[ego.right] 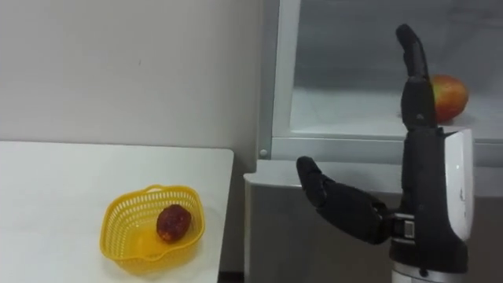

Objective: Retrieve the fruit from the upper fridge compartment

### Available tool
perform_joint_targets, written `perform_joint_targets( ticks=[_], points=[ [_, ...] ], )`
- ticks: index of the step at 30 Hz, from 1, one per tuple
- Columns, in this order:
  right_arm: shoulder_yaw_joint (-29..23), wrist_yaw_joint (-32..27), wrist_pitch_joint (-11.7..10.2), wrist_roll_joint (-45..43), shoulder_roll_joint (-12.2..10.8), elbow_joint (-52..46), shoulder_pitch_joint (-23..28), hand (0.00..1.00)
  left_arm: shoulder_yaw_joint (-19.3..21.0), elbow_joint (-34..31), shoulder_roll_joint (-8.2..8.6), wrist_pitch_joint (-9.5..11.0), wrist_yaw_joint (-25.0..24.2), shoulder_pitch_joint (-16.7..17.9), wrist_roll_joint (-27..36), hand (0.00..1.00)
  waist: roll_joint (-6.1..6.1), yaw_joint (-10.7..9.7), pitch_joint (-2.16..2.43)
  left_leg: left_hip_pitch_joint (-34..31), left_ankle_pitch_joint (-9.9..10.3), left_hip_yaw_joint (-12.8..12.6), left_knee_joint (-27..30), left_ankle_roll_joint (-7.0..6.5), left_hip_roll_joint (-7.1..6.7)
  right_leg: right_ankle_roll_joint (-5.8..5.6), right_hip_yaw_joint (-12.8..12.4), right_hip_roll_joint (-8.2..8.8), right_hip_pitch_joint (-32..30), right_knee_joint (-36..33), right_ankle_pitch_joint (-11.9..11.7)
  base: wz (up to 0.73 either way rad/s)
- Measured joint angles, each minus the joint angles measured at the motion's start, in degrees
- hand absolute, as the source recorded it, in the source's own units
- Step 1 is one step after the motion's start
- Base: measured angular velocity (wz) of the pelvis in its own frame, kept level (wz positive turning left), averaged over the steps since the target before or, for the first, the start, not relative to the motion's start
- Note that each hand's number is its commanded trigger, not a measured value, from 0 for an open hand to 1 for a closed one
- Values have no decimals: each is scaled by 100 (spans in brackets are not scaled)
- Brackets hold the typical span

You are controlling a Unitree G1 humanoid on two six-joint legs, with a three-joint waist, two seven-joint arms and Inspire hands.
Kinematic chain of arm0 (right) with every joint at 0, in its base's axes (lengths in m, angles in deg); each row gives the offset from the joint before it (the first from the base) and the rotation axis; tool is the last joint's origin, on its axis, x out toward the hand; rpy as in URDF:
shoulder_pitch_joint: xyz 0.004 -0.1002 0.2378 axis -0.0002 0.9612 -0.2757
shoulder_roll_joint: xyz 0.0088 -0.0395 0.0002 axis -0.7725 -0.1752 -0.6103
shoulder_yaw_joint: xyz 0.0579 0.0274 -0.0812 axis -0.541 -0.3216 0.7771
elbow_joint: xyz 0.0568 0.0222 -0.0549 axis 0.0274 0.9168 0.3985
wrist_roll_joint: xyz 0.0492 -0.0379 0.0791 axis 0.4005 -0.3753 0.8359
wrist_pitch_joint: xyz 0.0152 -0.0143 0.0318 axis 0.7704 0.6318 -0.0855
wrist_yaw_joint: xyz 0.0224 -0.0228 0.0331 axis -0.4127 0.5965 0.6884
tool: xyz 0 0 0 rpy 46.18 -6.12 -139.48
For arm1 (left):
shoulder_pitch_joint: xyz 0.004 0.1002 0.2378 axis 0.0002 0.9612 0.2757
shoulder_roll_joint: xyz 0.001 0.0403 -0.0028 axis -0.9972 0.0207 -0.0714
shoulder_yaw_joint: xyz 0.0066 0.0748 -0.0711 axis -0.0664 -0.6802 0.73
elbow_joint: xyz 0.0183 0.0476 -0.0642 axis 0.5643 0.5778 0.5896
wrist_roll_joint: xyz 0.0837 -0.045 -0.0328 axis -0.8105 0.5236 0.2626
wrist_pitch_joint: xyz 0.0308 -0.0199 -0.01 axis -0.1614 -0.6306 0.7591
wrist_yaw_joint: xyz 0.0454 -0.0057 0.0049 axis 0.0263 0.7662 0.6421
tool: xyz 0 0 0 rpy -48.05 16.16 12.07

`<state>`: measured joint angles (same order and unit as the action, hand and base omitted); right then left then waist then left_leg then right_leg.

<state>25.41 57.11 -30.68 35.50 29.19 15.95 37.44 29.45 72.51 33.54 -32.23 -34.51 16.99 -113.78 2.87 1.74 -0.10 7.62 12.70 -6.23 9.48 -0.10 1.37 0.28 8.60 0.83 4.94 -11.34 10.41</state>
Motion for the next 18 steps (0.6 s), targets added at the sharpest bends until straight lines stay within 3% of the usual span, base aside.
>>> perform_joint_targets(
  ticks=[7, 10, 14, 18],
  points=[
    [-481, -108, 16, 159, 106, 349, -113, 0, 23, -234, -27, 17, 1, 142, -11, 0, 29, -4, -2, -8, 0, 30, -17, 0, -3, -4, 22, -7, 20, 60, -6, 2],
    [-748, -233, 148, 158, 174, 515, -399, 0, 127, -233, -31, 7, -17, 144, -24, 0, 48, -15, -10, -48, -1, 100, -16, 1, -6, -3, 87, -4, -5, 73, -4, 10],
    [-889, -266, 322, 654, 539, 798, -816, 0, 170, -248, -65, -24, -44, 82, -35, 0, 123, -14, -18, -82, -4, 162, 15, 1, -9, -2, 139, -1, -5, 79, -3, 8],
    [-900, -261, 365, 1021, 690, 1245, -1227, 0, 169, -328, -160, -19, -74, 113, -29, 0, 201, -9, -52, -83, -3, 186, 19, 1, -6, -2, 153, 0, 1, 78, -4, 1]
  ],
)
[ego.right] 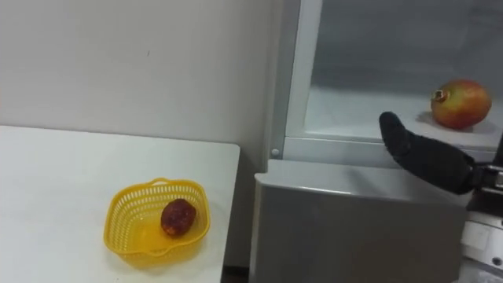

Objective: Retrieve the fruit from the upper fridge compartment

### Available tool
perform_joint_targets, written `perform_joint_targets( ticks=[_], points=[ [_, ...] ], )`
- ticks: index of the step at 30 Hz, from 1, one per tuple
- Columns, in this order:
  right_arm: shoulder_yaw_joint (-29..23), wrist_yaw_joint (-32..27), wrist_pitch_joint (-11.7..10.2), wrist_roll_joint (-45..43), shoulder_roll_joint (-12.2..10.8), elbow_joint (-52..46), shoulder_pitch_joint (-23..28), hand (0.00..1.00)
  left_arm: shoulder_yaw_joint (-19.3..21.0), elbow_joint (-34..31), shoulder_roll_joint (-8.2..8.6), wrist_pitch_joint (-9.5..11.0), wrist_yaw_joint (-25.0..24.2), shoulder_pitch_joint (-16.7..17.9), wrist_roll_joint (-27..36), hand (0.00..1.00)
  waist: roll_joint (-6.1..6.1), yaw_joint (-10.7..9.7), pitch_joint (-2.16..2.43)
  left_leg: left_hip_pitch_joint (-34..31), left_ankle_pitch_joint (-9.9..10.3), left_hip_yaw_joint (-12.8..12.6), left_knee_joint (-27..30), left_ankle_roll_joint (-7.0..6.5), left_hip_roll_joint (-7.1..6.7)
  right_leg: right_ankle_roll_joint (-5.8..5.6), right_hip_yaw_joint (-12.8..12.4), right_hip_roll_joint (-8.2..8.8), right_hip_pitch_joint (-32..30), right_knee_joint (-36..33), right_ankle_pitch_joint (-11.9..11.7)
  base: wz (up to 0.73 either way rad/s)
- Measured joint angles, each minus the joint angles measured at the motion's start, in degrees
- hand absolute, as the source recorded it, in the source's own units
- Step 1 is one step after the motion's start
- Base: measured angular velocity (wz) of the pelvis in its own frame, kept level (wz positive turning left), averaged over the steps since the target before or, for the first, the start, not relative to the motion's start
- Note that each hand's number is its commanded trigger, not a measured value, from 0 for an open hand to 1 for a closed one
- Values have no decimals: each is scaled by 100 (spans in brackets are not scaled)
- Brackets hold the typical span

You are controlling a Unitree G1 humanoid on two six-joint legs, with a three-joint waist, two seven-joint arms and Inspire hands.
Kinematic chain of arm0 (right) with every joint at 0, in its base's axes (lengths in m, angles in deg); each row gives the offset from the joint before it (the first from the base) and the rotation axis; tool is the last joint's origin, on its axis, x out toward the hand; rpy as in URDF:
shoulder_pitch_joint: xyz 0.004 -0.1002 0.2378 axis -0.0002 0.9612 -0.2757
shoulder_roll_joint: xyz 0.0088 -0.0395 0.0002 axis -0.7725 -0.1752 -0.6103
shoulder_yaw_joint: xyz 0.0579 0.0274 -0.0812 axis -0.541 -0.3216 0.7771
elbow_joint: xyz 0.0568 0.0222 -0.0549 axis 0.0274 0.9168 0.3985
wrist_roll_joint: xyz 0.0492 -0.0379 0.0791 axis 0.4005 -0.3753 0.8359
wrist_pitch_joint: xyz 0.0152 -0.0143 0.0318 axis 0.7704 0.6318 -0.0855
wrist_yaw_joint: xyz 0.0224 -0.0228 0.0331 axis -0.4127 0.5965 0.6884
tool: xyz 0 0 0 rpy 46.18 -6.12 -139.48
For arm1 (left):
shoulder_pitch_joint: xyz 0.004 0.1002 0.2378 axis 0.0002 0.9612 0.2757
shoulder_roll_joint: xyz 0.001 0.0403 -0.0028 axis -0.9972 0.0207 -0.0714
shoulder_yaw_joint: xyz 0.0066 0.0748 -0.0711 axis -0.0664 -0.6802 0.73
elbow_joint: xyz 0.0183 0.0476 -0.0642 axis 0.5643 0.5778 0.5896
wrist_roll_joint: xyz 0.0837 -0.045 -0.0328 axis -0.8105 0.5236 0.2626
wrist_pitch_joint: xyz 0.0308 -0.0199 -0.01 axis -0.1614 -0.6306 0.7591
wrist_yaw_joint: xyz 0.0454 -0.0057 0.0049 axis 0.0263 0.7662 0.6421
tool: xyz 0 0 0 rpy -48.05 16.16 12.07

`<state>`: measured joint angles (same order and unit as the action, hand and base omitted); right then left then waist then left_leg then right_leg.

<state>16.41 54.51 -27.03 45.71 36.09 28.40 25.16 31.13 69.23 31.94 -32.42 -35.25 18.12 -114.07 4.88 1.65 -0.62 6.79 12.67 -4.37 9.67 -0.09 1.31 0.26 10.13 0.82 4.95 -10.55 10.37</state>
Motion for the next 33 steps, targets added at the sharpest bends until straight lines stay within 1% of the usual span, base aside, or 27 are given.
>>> perform_joint_targets(
  ticks=[1, 4, 6, 7, 10, 12, 14, 16, 17, 18, 21, 22, 24, 28, 31, 33],
  points=[
    [0, 0, 7, 26, 15, 84, -58, 0, 0, -20, -7, 4, -12, 13, 2, 0, 9, 0, -4, -1, 0, 5, 0, 0, -1, 0, 1, 1, 0, 0, 0, 0],
    [-42, 2, 27, 142, 64, 460, -256, 0, 0, -18, -32, 0, -131, 30, 15, 0, 31, -8, 8, -21, 0, 69, 5, 0, -7, 0, 35, 9, -1, -1, 0, 6],
    [-64, 31, 103, 192, 72, 813, -544, 0, 0, 1, -33, -12, -205, 24, 26, 0, 26, -15, 9, -23, 0, 73, 19, 0, -7, 0, 50, 12, 4, -7, -1, 0],
    [-65, 40, 109, 253, 81, 888, -599, 0, 1, 8, -33, -19, -216, 20, 27, 0, 24, -8, 10, -23, 0, 80, 20, 0, -6, 1, 63, 13, 8, -7, -1, 5],
    [-100, 233, 180, 582, 218, 1100, -694, 0, 1, 0, -21, -65, -255, 40, 26, 0, 10, -4, 21, -20, -1, 73, 23, 0, -5, 1, 96, 19, 7, -15, -1, 3],
    [-103, 416, 320, 873, 331, 1164, -709, 0, 29, -1, -19, -104, -287, 73, 25, 0, 7, -3, 23, -21, -1, 75, 26, 0, -5, 1, 103, 21, 2, -18, -1, 0],
    [-104, 515, 390, 1060, 428, 1243, -711, 0, 57, -8, -22, -131, -336, 91, 23, 0, 13, -4, 24, -22, -1, 94, 46, 0, -5, 1, 109, 24, -2, -20, -1, 0],
    [-102, 573, 414, 1184, 540, 1415, -716, 0, 57, -9, -26, -157, -359, 90, 24, 0, 28, 0, 31, -21, -1, 123, 74, 0, -10, 1, 121, 29, -1, -21, -1, 2],
    [-98, 613, 474, 1237, 588, 1561, -765, 0, 56, -11, -26, -189, -355, 88, 22, 0, 38, 16, 38, -20, -1, 124, 79, 0, -9, 1, 123, 28, 2, -26, -1, 0],
    [-98, 631, 565, 1275, 597, 1716, -851, 0, 56, -18, -26, -220, -354, 88, 14, 0, 46, 14, 42, -20, -1, 121, 89, 0, -8, 2, 122, 27, 3, -31, -1, 0],
    [-106, 649, 724, 1285, 600, 2178, -1082, 0, 60, -50, -41, -296, -362, 103, 25, 0, 77, -13, 53, -21, -1, 119, 111, 0, -8, 8, 123, 29, 25, -40, -5, 0],
    [-106, 653, 749, 1290, 600, 2271, -1131, 0, 66, -60, -45, -309, -363, 108, 24, 0, 83, -14, 52, -23, -1, 120, 116, 0, -8, 8, 123, 29, 29, -44, -5, 0],
    [-107, 659, 772, 1396, 675, 2642, -1279, 0, 160, -101, -50, -331, -374, 113, 21, 0, 118, -6, 51, -34, -1, 117, 126, 0, -12, 11, 123, 32, 47, -39, -7, 2],
    [-123, 667, 837, 1405, 742, 2778, -1337, 0, 277, -102, -60, -342, -396, 125, 21, 0, 157, -9, 56, -59, 0, 125, 172, 0, -17, 11, 141, 33, 73, -10, -7, 4],
    [-123, 724, 865, 1402, 843, 2781, -1387, 0, 294, -108, -64, -351, -449, 124, 22, 0, 159, -13, 57, -68, 0, 136, 175, 0, -15, 12, 155, 29, 71, -8, -7, 1],
    [-123, 731, 875, 1397, 1005, 2856, -1391, 0, 340, -121, -71, -351, -464, 121, 21, 0, 168, -18, 58, -71, 0, 147, 172, 1, -13, 12, 176, 31, 73, -7, -7, 4]
  ],
)
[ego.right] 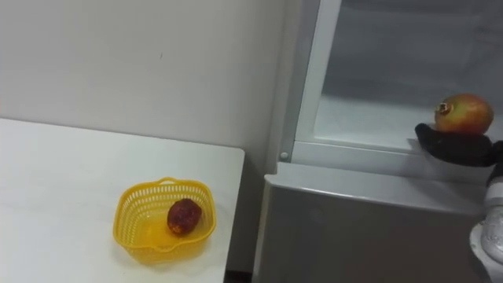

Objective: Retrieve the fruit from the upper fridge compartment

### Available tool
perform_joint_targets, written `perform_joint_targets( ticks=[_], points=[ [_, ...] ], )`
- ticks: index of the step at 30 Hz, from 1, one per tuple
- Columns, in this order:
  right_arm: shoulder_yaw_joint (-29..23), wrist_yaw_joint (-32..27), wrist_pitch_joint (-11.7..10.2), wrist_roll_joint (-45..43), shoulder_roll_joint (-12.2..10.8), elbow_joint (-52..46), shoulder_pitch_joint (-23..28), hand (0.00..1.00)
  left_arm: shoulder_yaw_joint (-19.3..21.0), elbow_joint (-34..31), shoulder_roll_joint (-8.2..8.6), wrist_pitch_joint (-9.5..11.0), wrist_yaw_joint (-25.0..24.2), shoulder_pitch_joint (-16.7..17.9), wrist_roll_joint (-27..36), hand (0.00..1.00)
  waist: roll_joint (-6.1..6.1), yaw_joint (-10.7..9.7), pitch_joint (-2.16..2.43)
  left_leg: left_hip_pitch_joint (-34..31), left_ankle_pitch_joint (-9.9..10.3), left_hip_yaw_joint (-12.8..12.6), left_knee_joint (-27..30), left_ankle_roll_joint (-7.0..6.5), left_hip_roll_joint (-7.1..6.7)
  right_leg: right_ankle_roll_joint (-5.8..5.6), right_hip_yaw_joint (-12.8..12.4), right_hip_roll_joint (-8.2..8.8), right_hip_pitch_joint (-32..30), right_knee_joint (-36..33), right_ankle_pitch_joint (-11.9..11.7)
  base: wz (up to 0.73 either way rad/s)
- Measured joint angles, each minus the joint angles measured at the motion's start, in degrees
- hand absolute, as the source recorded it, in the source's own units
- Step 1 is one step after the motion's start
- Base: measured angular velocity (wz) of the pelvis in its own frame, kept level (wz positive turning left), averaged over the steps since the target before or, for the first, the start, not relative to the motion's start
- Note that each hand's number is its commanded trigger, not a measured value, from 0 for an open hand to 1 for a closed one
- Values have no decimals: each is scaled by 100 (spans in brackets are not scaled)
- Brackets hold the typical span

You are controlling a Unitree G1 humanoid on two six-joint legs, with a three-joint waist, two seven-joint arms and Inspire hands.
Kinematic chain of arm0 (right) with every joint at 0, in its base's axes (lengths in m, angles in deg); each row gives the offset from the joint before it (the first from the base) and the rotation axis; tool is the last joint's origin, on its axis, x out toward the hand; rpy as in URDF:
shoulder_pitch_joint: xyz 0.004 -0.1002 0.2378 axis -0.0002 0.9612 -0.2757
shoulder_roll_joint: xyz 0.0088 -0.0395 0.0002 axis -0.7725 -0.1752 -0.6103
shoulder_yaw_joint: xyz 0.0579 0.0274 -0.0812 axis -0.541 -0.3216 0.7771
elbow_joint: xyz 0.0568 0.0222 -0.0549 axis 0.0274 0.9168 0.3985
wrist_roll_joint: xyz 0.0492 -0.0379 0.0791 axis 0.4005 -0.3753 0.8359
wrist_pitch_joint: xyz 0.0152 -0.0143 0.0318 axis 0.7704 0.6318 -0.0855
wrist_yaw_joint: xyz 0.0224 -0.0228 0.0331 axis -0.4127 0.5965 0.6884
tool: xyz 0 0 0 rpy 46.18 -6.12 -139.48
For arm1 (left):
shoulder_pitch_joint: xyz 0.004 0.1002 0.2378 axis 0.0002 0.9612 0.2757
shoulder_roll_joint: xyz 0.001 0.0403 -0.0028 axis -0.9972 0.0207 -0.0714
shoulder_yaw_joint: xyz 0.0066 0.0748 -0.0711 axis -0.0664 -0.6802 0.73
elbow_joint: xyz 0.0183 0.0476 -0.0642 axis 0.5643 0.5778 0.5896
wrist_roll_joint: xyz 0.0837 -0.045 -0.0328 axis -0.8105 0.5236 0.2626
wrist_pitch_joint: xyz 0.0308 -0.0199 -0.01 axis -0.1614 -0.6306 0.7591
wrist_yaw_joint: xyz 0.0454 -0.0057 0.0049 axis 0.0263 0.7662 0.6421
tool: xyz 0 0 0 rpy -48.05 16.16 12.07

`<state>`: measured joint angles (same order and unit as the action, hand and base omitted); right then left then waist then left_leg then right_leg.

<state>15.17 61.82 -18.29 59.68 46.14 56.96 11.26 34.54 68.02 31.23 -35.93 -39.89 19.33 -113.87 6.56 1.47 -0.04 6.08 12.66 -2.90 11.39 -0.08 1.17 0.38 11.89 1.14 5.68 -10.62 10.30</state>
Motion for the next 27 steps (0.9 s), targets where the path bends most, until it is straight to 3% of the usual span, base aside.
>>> perform_joint_targets(
  ticks=[5, 14, 20, 27],
  points=[
    [-1, -1, 14, 29, 323, 90, -4, 0, 7, -180, -109, 2, 0, 93, 0, 0, 43, -49, -10, 2, 0, -4, -6, 0, 4, 0, -8, -4, 2, -1, 0, 0],
    [-2, 125, 16, 263, 417, 294, -6, 0, 63, -356, -157, 3, 39, 127, 1, 0, 145, -134, 3, 7, 0, -14, -5, 1, 5, 8, -12, -5, 7, -13, -6, 0],
    [0, 187, 20, 491, 463, 770, -283, 0, 121, -355, -184, 0, 36, 163, -4, 0, 88, -124, -14, -6, 2, -15, -22, 4, 12, 17, -17, -14, 2, -20, -12, 0],
    [201, 642, 150, 941, 464, 1050, -352, 0, 159, -355, -182, -138, 29, 167, -4, 0, -6, -96, 21, 30, 1, -31, -64, 6, 16, 18, -44, -20, -20, -14, -13, -1]
  ],
)
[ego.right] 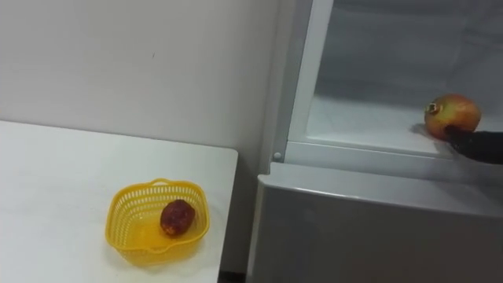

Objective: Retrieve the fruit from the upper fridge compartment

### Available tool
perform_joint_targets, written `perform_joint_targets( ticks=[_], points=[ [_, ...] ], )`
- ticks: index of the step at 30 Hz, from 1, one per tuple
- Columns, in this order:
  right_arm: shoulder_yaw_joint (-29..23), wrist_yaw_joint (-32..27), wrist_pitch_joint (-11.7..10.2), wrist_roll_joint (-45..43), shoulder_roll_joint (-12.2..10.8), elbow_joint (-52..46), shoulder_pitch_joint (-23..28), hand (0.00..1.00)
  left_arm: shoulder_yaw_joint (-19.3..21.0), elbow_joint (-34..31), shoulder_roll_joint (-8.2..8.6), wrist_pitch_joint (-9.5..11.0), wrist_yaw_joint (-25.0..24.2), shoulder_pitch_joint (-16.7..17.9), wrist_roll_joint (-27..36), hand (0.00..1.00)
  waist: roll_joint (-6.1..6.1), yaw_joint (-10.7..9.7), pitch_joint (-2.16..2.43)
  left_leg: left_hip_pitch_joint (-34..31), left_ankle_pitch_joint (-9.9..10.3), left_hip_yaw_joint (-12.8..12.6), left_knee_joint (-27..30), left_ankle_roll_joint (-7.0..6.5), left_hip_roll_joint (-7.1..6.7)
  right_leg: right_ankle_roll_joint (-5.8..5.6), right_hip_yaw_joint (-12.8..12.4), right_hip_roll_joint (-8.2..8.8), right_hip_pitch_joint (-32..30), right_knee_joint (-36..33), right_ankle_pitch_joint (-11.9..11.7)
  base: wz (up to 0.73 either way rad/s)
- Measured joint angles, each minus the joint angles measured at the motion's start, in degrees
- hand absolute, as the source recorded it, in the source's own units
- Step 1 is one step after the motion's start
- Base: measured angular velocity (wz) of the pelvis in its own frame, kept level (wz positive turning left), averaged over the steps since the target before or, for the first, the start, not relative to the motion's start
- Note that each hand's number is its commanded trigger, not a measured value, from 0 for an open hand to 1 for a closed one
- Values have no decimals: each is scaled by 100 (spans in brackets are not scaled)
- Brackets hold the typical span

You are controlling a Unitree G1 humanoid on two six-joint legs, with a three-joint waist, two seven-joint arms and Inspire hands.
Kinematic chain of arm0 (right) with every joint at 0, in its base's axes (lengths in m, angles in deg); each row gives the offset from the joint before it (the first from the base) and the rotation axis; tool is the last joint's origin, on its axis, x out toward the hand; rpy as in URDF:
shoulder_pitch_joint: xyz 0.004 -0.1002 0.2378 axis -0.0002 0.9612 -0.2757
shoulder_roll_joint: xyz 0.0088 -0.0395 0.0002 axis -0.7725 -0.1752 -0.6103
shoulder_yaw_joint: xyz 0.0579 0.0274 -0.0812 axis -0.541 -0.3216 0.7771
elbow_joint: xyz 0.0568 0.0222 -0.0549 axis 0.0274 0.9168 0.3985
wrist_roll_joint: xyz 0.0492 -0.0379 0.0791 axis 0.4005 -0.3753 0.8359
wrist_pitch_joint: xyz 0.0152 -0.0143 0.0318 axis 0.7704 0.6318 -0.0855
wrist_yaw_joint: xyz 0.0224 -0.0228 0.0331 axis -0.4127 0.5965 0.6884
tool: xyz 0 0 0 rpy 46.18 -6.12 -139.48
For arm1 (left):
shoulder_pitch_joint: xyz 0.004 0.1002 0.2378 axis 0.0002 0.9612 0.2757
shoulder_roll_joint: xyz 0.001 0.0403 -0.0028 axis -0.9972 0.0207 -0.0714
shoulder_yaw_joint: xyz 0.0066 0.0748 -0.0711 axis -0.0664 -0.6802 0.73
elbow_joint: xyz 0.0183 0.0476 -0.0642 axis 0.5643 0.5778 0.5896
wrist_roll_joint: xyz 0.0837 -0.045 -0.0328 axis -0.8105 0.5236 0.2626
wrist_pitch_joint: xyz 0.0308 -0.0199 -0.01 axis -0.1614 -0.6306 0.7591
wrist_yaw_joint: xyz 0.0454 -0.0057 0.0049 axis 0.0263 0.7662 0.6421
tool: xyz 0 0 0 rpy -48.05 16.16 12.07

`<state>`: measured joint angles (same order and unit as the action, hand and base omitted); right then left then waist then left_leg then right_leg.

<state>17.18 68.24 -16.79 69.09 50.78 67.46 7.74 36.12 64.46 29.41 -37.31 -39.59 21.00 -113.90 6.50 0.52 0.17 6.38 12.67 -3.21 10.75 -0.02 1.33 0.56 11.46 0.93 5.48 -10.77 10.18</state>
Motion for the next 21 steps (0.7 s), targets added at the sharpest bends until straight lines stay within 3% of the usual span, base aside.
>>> perform_joint_targets(
  ticks=[11, 21],
  points=[
    [27, 393, 69, 15, 0, 155, -73, 0, -1, -1, -23, -29, 68, 6, -1, 0, 67, 27, -31, 17, -2, 3, 6, 1, -2, 0, -9, 0, 15, 8, 0, 0],
    [27, 411, 69, 384, 0, 270, -136, 0, -5, -4, -44, -40, 84, 36, 0, 0, 38, 114, -49, -1, -1, 11, -1, 2, -2, 0, 8, 0, 17, 15, 1, 0]
  ],
)
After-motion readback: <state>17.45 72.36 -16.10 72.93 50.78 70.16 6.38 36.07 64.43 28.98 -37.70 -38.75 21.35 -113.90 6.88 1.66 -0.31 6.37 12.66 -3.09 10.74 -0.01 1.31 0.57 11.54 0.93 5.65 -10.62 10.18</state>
